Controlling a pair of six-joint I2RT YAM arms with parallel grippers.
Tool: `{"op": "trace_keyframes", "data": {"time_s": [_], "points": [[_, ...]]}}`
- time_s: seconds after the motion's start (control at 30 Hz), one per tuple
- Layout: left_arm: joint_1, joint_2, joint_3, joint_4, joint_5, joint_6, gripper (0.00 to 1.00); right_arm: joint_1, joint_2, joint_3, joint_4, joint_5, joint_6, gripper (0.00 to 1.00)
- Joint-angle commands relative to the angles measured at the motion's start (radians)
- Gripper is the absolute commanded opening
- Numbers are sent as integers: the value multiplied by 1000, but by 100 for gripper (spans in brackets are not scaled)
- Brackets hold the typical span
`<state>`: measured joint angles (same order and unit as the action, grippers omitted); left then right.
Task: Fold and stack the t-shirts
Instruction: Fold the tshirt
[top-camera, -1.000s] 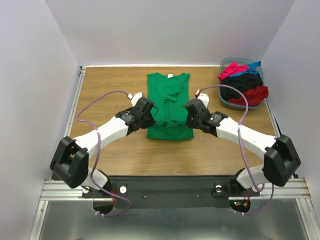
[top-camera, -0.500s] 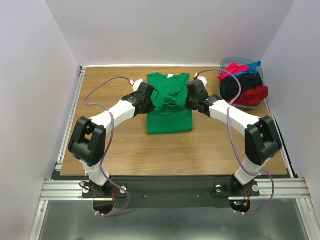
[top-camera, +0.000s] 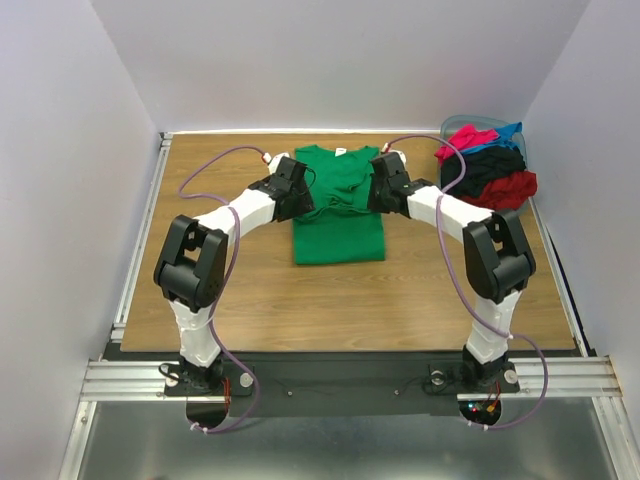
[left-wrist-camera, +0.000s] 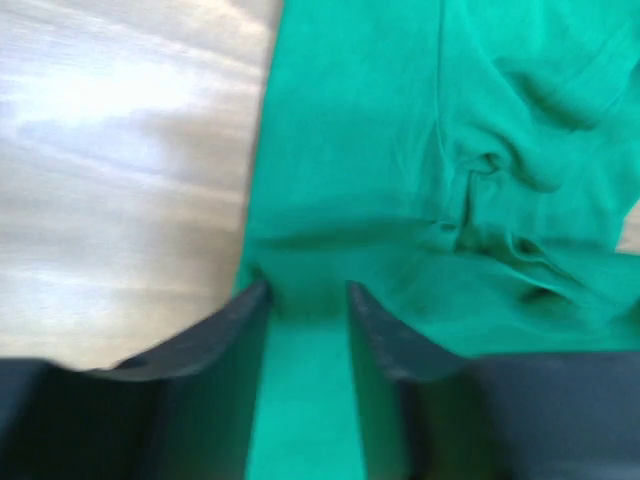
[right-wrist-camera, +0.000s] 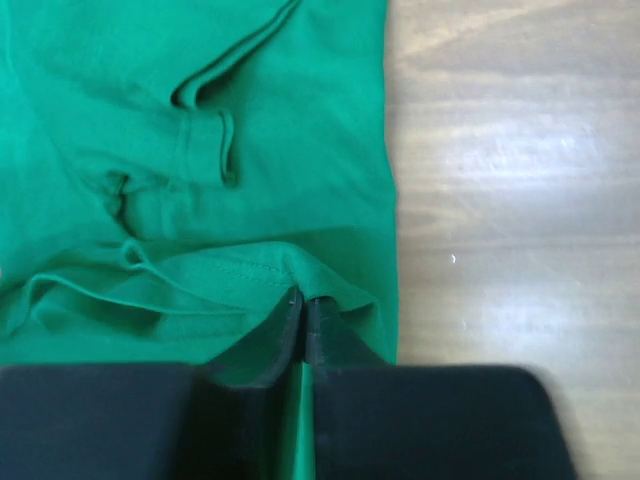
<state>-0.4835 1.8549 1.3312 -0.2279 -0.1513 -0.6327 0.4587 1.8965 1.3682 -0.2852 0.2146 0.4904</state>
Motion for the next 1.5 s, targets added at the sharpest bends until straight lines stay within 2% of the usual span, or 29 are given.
{"op": "trace_keyframes", "data": {"time_s": [0.0,0.03,0.07,0.13,0.17,0.2,0.33,0.47,0.6,0.73,0.83,0.9,0.97,1.1,1.23,1.27,1.33,1.37,1.4,1.43,1.47], "points": [[8,-6,49,52,35,56,89,-23,33,80,41,-72,-52,27],[8,-11,52,50,30,56,98,-25,33,83,41,-72,-55,27],[8,-17,56,44,22,56,98,-25,29,85,41,-95,-59,42],[8,-54,50,18,12,54,98,-25,0,71,41,-113,-65,60],[8,-74,36,19,13,50,98,-25,-20,57,41,-121,-62,90],[8,-97,17,28,15,45,98,-25,-39,39,43,-127,-59,100],[6,-238,-136,50,35,21,98,-25,-189,-82,43,-207,-29,100],[-1,-332,-312,99,73,-25,98,-23,-322,-314,60,-274,17,100],[-9,-387,-463,172,125,-74,98,-20,-410,-493,127,-319,97,100],[-10,-399,-547,251,217,-101,98,-23,-425,-581,201,-322,218,100],[-10,-390,-564,268,214,-119,98,-22,-390,-600,248,-343,267,96],[-10,-376,-573,280,220,-128,97,-22,-367,-610,274,-354,295,86],[-12,-361,-581,292,236,-130,90,-22,-341,-632,319,-350,333,77],[-15,-323,-599,324,263,-137,75,-22,-327,-659,351,-330,369,68],[-20,-275,-616,343,289,-151,55,-22,-335,-685,354,-313,396,57],[-21,-272,-621,349,294,-156,55,-22,-339,-692,354,-307,396,51],[-27,-264,-630,364,303,-162,45,-22,-352,-710,354,-297,399,43],[-29,-261,-636,366,303,-166,41,-23,-358,-716,354,-291,399,33],[-29,-258,-638,368,303,-168,36,-22,-362,-722,353,-291,398,29],[-29,-257,-639,368,303,-170,26,-22,-372,-731,354,-293,392,25],[-30,-261,-644,366,303,-170,13,-22,-373,-736,353,-293,389,14]]}}
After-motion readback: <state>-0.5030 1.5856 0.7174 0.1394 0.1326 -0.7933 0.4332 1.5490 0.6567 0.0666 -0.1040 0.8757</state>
